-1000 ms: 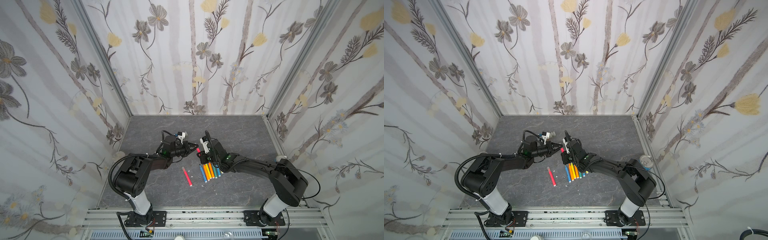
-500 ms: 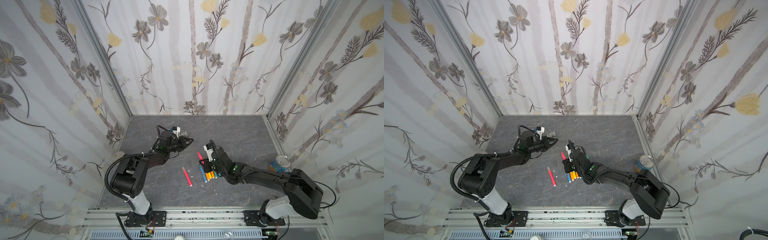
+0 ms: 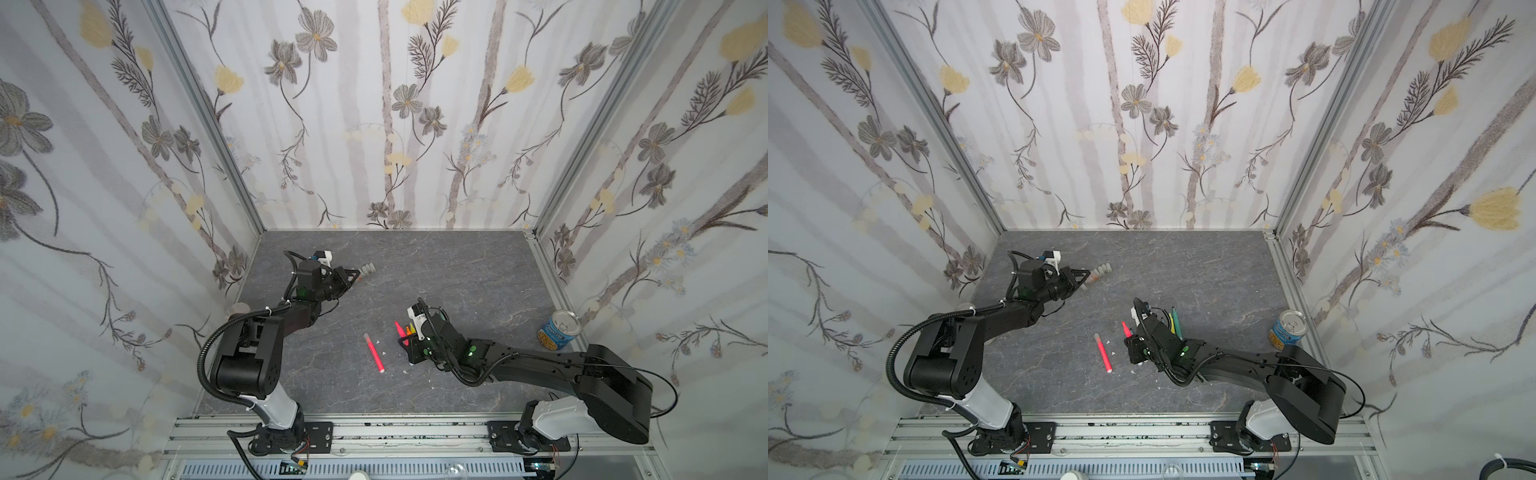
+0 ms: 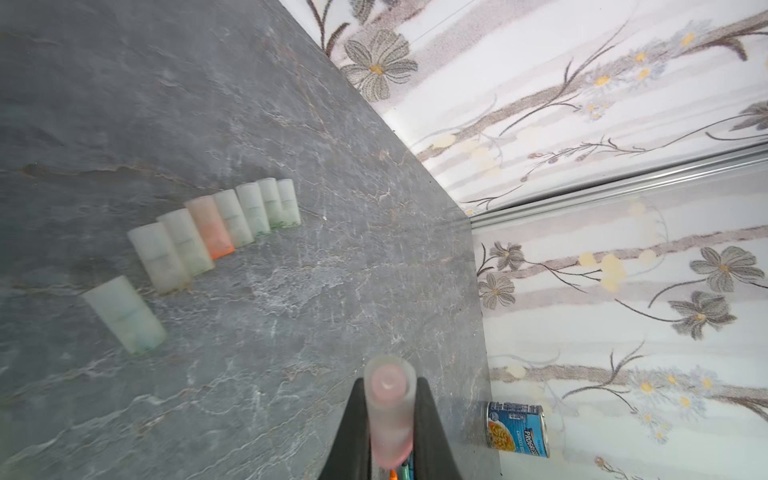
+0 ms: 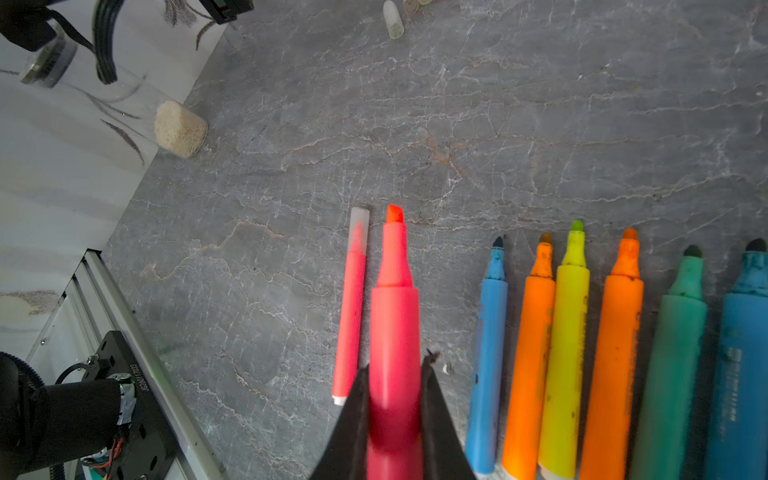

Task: Open the pen caps

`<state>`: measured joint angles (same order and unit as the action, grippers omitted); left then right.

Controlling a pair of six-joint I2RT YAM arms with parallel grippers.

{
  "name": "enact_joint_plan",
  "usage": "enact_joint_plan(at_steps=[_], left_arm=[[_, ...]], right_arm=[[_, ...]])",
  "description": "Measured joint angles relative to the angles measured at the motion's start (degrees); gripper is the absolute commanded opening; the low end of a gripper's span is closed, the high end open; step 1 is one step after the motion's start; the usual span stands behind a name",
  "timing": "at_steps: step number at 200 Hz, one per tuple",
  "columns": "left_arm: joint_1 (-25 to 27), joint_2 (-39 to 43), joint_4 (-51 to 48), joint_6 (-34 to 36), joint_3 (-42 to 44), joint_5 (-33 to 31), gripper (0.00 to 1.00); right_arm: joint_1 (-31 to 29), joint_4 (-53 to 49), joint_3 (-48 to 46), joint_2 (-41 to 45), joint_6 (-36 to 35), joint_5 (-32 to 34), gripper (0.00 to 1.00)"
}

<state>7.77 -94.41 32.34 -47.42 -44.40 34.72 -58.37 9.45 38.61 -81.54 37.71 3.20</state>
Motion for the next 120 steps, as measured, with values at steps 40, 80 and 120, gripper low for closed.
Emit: enact_joint_plan(at_steps=[40, 80, 120], left_arm=[[-2.4, 0.0, -2.6, 2.8, 1.7, 1.0, 0.00], [-3.6, 0.0, -2.6, 4.2, 4.0, 1.0, 0.00], [-5.2, -1.8, -2.0, 5.2, 6.1, 1.0, 0.00]], right_arm=[[-4.3, -1.5, 5.2, -7.5, 3.5, 3.9, 0.00], [-6.1, -3.8, 10.7, -14.8, 4.9, 7.8, 0.00], [-6.8, -7.3, 13.5, -18.7, 5.6, 11.3, 0.03]])
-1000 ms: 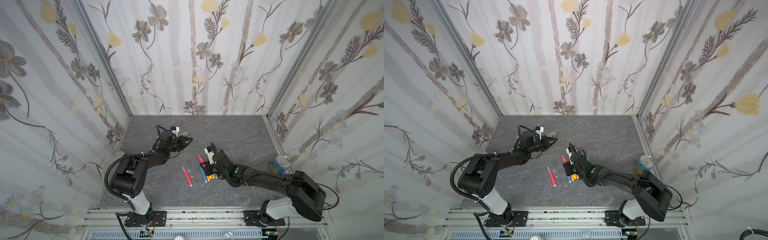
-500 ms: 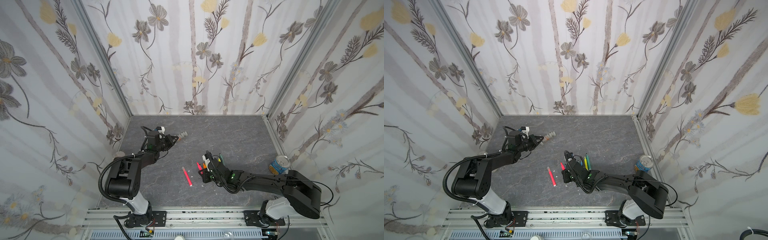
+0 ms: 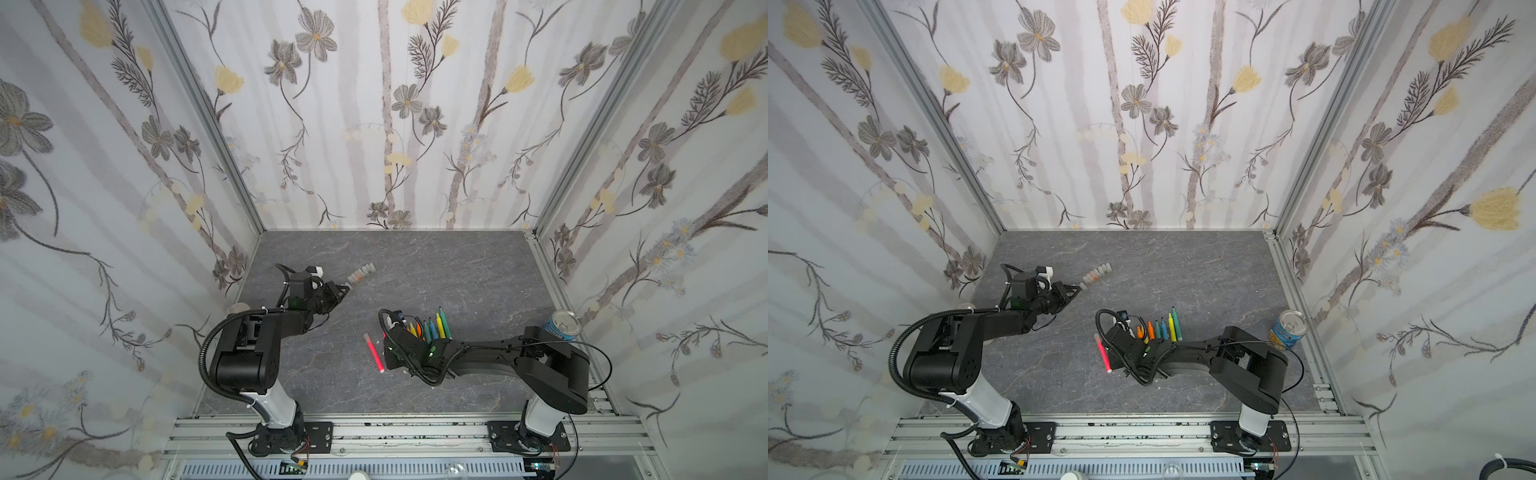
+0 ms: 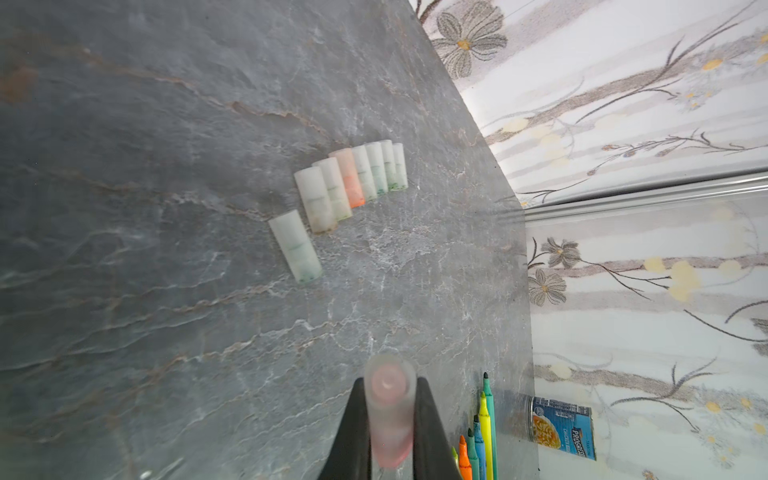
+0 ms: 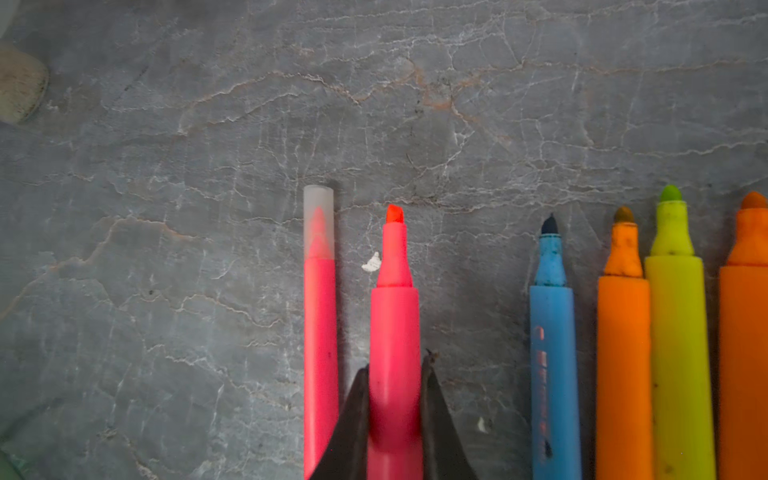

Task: Open the pen caps

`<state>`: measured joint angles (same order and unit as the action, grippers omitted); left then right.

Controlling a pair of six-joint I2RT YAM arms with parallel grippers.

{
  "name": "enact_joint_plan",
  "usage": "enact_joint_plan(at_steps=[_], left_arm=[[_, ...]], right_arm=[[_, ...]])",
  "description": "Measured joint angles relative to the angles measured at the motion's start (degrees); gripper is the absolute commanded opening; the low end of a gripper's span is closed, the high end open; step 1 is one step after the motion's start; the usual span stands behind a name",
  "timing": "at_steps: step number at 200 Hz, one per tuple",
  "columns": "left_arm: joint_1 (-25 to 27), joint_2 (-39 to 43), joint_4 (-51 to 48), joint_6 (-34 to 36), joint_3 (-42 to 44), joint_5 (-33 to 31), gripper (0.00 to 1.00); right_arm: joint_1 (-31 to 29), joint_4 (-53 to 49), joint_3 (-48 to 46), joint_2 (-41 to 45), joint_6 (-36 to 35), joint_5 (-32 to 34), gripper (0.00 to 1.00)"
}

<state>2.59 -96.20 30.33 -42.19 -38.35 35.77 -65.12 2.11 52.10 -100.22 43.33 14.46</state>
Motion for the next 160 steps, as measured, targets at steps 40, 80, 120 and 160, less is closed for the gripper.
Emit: enact_joint_plan(at_steps=[40, 80, 120, 160], left_arm=[[-0.8, -1.3, 1.2, 0.0, 0.7, 0.3, 0.00], [-1.0, -1.4, 2.9, 0.0, 0.8, 0.4, 0.00], [-1.0, -2.5, 5.1, -0.5, 1.0, 1.4, 0.00], [-1.0, -2.6, 5.5, -1.2, 1.0, 1.8, 0.00]], right_arm=[[-0.3, -2.9, 1.1, -2.1, 0.6, 2.5, 0.10], [-0.9, -5.1, 1.9, -3.1, 1.2, 4.2, 0.16], [-1.3, -7.0, 2.5, -3.5, 1.6, 5.4, 0.21], [-1.3, -8.3, 3.3, -4.1, 1.6, 6.7, 0.25]])
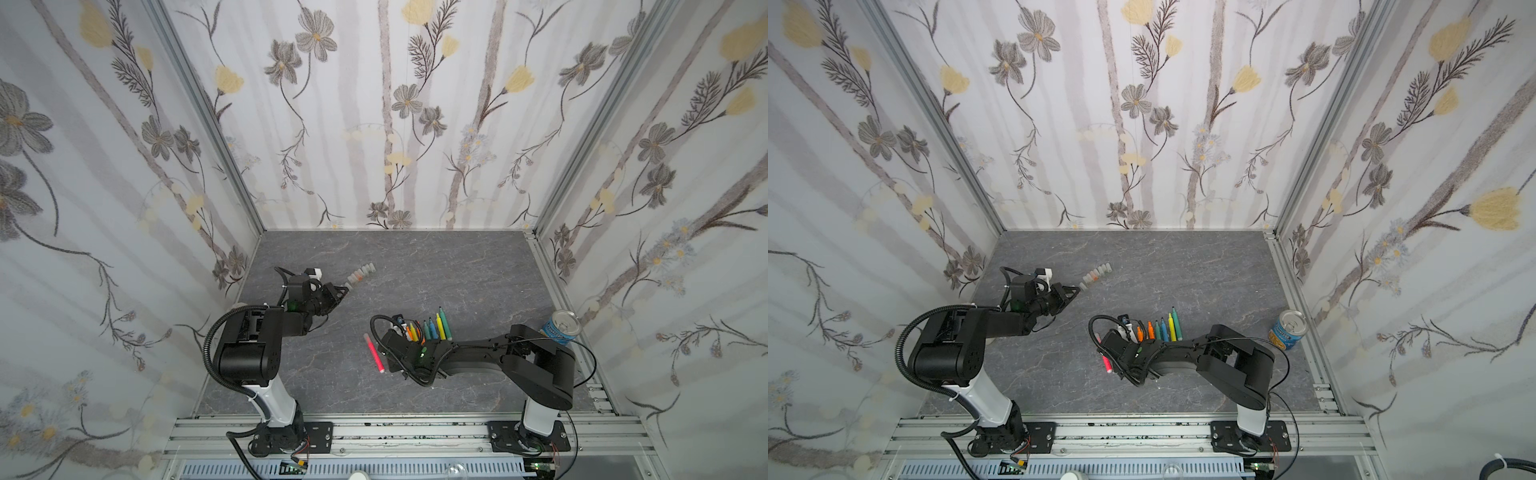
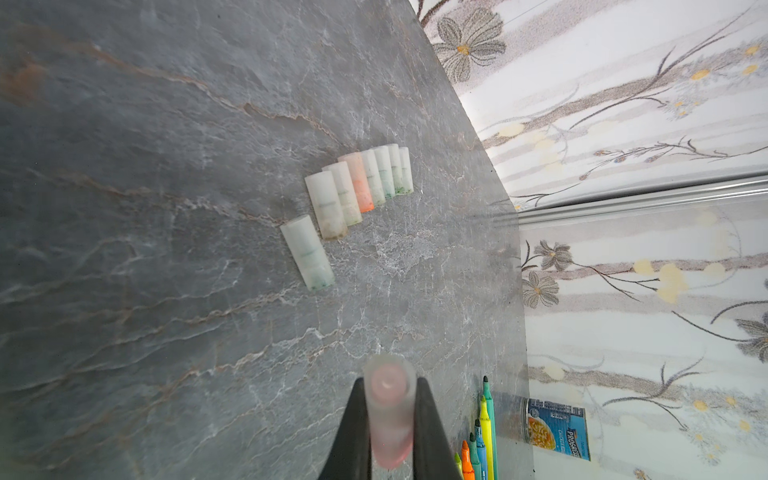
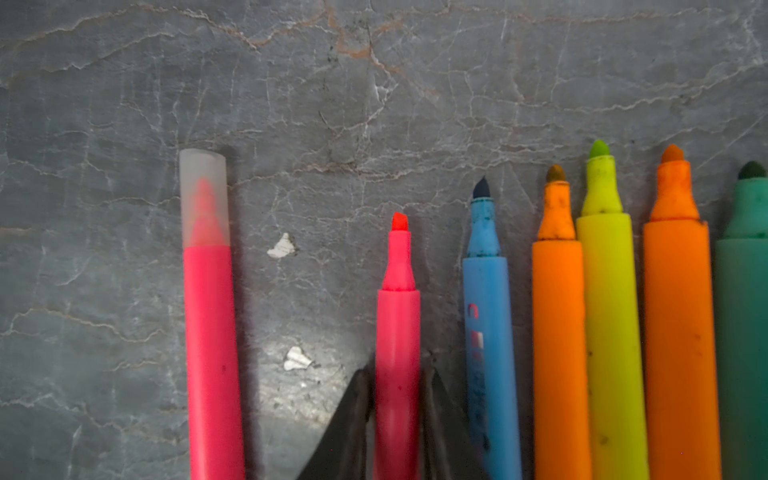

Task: Open the pen caps
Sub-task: 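Set the pink-tinted cap at the cap row end with the left gripper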

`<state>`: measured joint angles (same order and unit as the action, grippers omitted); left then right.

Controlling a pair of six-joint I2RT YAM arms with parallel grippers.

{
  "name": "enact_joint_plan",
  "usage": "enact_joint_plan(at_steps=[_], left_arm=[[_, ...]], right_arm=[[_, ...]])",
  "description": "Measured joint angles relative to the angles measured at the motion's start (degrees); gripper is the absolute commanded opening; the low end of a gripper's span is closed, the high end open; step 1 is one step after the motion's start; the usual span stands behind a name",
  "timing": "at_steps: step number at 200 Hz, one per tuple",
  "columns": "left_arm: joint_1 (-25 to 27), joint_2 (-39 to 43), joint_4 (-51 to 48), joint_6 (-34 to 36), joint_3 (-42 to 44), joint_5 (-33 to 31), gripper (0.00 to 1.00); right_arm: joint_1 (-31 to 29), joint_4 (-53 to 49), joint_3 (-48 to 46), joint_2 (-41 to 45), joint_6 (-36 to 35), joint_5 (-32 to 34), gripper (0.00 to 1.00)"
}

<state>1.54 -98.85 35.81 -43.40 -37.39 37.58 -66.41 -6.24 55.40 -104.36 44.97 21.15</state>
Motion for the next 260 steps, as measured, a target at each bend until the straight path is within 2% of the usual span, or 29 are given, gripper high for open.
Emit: enact_joint_plan(at_steps=[57, 84, 163, 260], left_arm=[[0.0, 0.0, 0.0, -0.1, 0.0, 0.0, 0.00], [0.0, -0.1, 0.0, -0.1, 0.0, 0.1, 0.00], [0.0, -1.0, -0.5, 0.8, -0.6, 0.0, 0.00], [0.0, -3.8, -3.5, 1.4, -2.5, -1.4, 0.01]], right_arm=[[0.0, -3.1, 1.3, -0.3, -0.1, 1.6, 0.16], [0.0, -4.5, 1.6, -0.3, -1.2, 3.0, 0.15], [0.1, -5.9, 3.1, 1.2, -5.0, 5.4, 0.34], [0.9, -5.2, 2.9, 6.6, -8.0, 5.8, 0.36]])
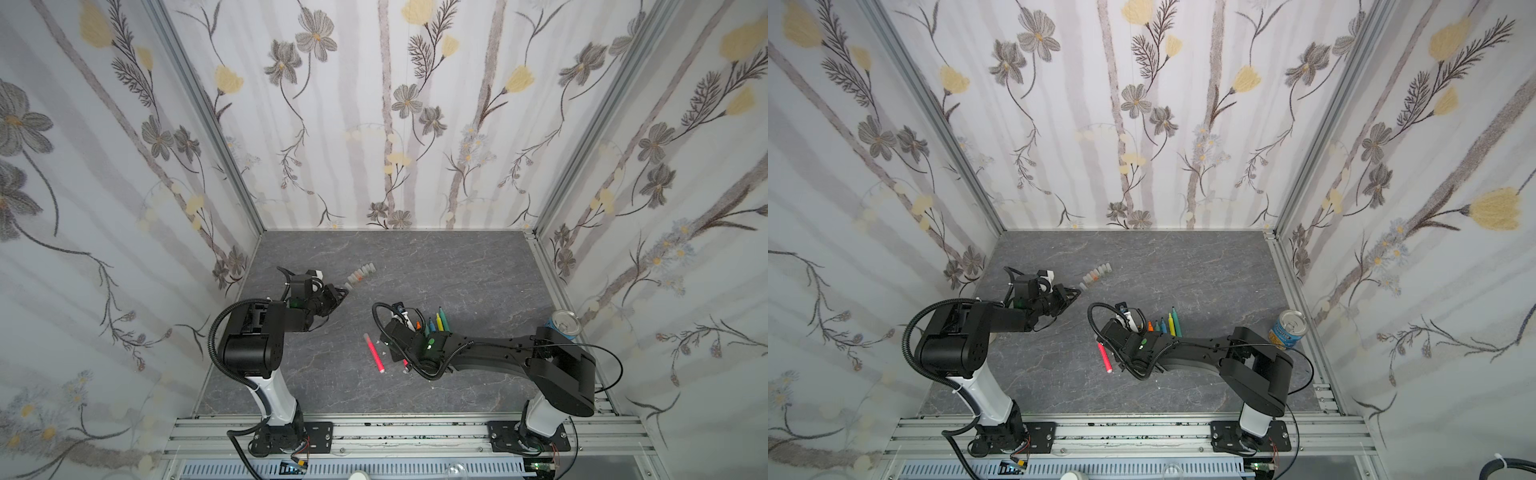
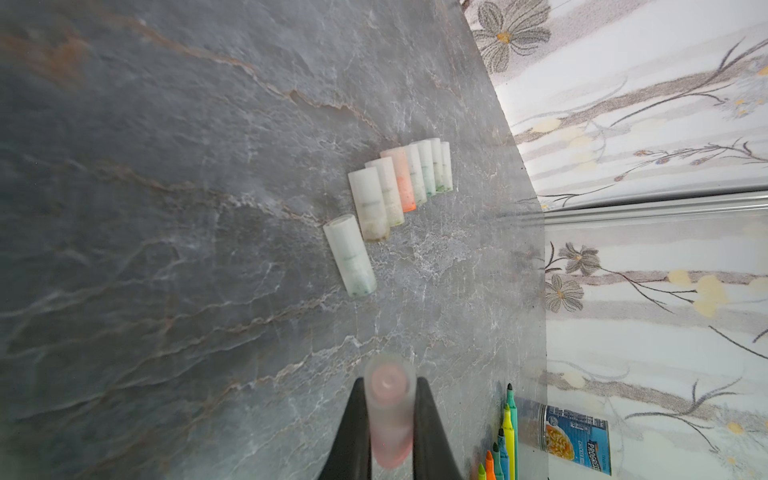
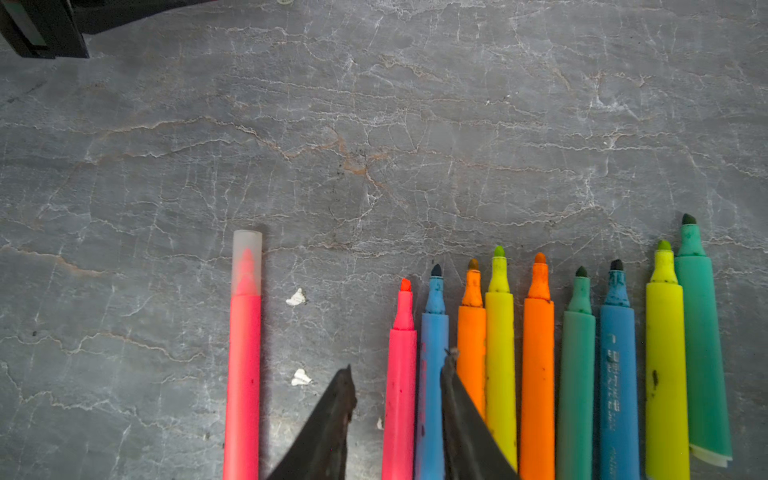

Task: Open the pen caps
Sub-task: 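Set the pink-tinted cap at the cap row end with the left gripper, then move the right gripper over the capped pink highlighter and close on it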

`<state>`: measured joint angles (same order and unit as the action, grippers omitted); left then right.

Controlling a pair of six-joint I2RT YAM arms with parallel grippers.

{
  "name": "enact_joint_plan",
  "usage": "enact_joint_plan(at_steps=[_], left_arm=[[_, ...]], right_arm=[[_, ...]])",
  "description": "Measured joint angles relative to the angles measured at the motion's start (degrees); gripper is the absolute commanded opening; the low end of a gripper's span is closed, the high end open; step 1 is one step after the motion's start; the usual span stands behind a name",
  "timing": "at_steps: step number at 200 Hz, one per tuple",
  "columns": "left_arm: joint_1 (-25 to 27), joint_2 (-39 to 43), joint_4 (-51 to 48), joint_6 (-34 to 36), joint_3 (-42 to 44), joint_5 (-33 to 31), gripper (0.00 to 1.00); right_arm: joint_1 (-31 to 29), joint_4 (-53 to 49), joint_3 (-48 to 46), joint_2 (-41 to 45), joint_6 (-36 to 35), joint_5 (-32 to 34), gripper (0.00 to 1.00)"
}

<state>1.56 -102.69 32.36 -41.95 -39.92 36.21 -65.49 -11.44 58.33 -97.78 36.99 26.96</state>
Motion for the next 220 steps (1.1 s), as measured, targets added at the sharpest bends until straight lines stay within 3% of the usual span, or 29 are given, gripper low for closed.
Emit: enact_joint_plan(at_steps=[60, 145, 220], left_arm=[[0.0, -3.2, -0.5, 0.1, -1.3, -0.1, 0.03], [0.0, -6.0, -0.9, 1.0, -3.3, -1.1, 0.23], [-0.1, -6.3, -0.2, 1.2, -3.8, -1.0, 0.32]], right_arm=[[0.2, 0.7, -0.9, 0.7, 0.0, 0.0, 0.36], [0.2, 2.2, -3.2, 1.4, 0.1, -1.2, 0.36], [0.2, 2.9, -3.6, 1.4, 0.5, -2.5, 0.37]])
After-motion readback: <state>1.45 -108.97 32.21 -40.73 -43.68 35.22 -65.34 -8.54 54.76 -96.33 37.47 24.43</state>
